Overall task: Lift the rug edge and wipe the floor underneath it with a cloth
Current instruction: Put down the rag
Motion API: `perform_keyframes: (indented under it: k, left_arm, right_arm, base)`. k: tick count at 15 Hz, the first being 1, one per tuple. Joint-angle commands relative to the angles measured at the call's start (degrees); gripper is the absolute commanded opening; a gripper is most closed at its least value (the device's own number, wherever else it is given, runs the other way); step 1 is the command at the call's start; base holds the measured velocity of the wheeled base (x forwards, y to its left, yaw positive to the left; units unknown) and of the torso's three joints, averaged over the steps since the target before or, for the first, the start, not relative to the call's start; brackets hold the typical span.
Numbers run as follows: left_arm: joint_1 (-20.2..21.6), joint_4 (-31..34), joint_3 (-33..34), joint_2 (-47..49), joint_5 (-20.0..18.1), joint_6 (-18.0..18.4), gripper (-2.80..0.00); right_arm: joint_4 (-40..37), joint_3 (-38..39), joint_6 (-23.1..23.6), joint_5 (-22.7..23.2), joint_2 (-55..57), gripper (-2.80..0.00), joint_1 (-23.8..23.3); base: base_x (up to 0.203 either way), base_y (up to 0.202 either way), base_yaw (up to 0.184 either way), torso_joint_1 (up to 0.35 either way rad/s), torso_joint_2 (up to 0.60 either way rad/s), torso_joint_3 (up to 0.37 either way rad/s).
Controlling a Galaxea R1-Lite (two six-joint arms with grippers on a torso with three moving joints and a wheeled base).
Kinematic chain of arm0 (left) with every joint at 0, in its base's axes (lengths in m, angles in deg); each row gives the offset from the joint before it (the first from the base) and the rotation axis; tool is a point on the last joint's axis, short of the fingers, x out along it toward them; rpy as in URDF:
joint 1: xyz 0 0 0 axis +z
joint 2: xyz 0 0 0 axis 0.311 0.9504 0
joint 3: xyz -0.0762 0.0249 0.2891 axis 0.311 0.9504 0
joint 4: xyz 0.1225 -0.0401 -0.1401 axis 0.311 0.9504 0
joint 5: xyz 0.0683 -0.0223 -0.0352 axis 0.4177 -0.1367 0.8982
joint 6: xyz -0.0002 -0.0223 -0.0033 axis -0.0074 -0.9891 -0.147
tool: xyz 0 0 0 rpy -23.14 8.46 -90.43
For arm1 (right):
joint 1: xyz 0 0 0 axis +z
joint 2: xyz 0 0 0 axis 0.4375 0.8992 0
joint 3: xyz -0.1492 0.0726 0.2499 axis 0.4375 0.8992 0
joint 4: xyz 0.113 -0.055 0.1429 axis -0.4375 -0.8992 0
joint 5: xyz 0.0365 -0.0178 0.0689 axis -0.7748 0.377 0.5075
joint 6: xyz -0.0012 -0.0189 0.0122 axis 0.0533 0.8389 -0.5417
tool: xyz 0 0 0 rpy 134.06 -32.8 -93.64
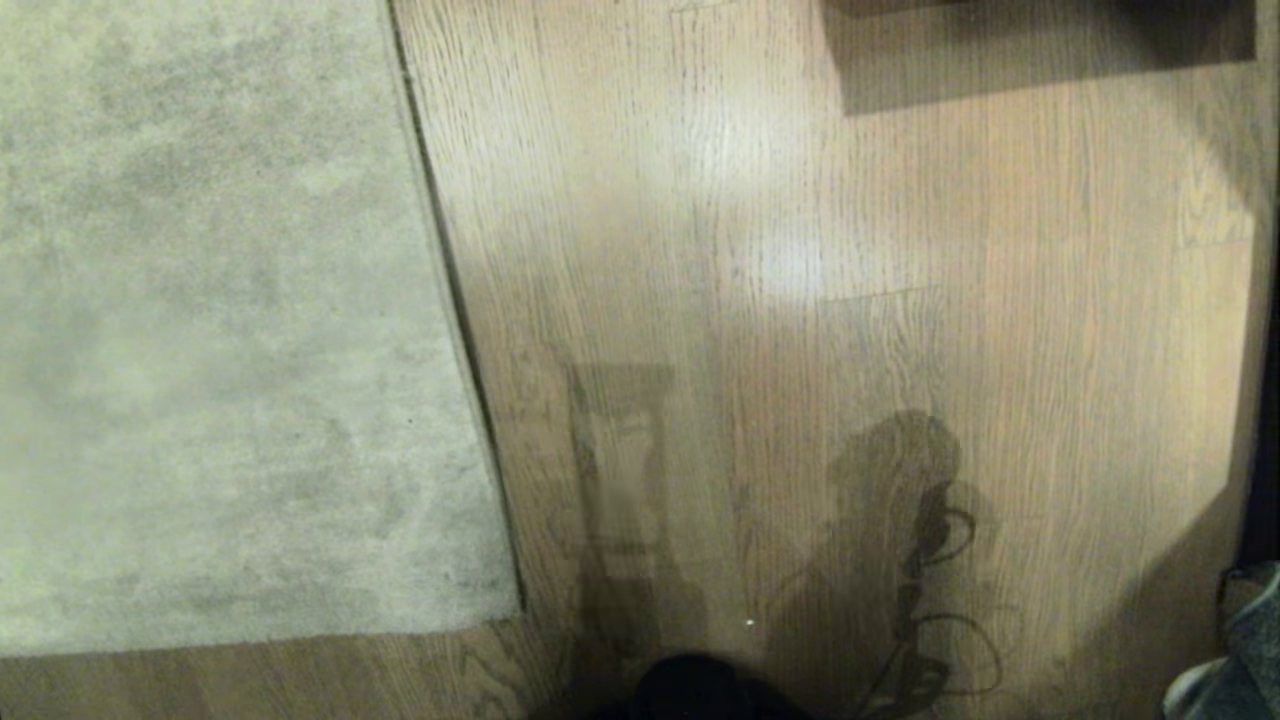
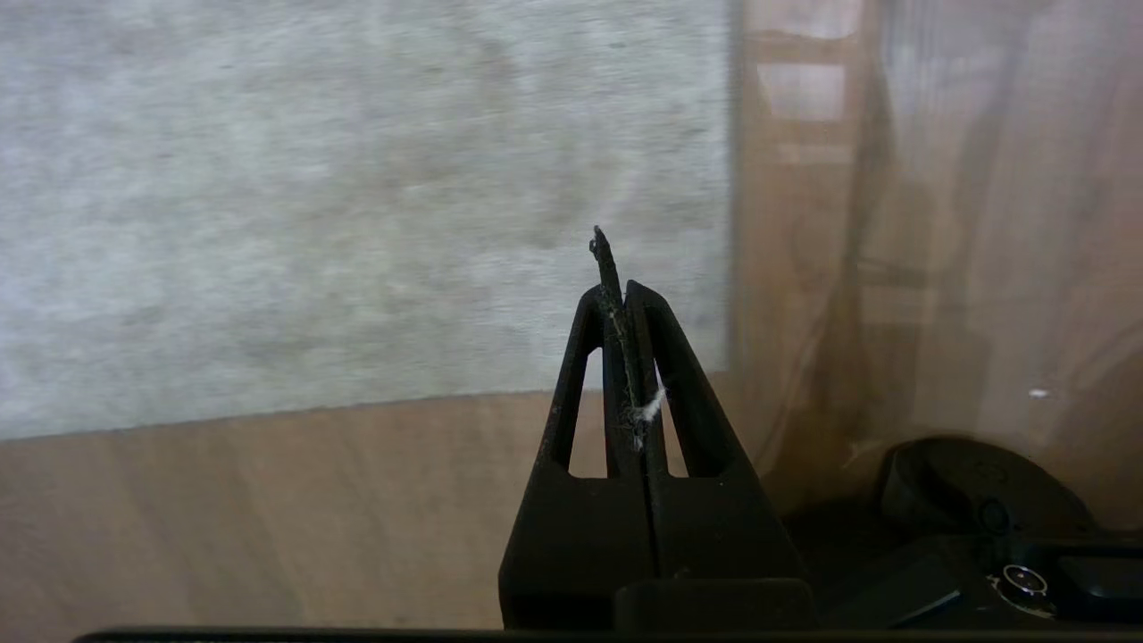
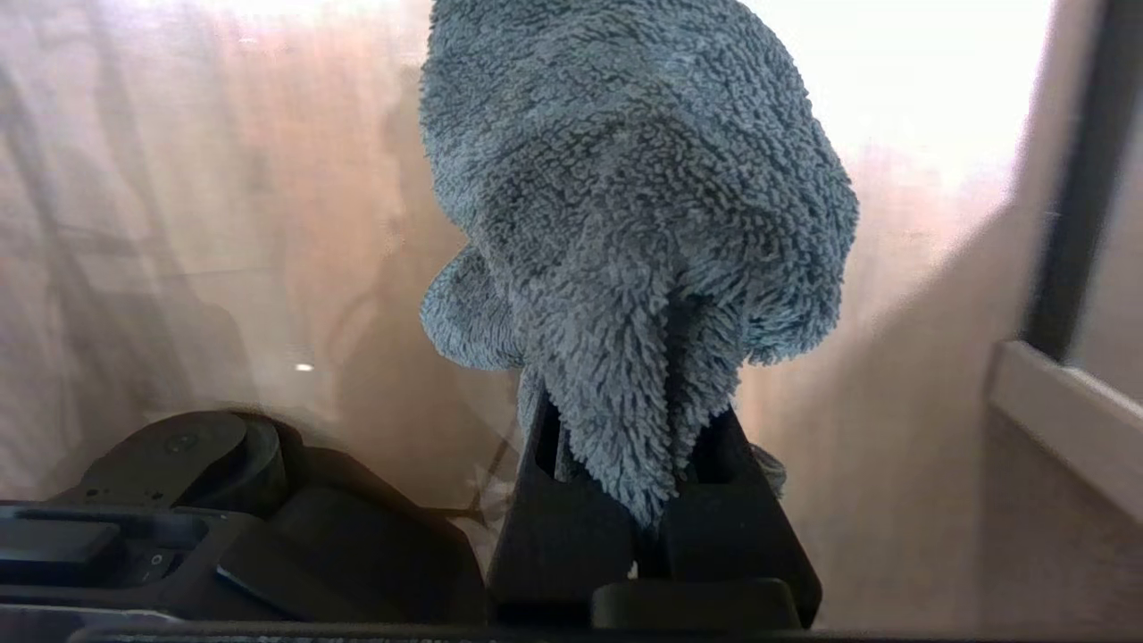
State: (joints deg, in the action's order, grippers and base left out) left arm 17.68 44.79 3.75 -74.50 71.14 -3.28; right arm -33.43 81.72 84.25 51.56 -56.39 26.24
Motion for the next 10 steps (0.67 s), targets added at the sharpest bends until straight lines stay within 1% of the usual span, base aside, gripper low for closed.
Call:
perform_keyframes:
  k: [1, 2, 10]
  left_arm:
    - [0.0, 0.0, 0.0, 0.0, 0.0, -0.1, -2.8]
    - [0.0, 0.0, 0.0, 0.0, 0.0, 0.0, -2.8]
    - [0.0, 0.0, 0.0, 0.0, 0.0, -0.1, -2.8]
  right_arm:
    - [0.0, 0.0, 0.0, 0.0, 0.0, -2.8, 0.1]
    - [0.0, 0.0, 0.0, 0.0, 0.0, -2.8, 0.0]
    - [0.1, 0.0, 0.1, 0.0, 0.0, -2.8, 0.0]
  base:
    - [0.0, -0.154, -0.001, 0.002, 0.0, 0.002]
    - [0.0, -0.103, -0.004, 0.006, 0.0, 0.006]
    - [0.0, 0.0, 0.0, 0.0, 0.0, 0.0]
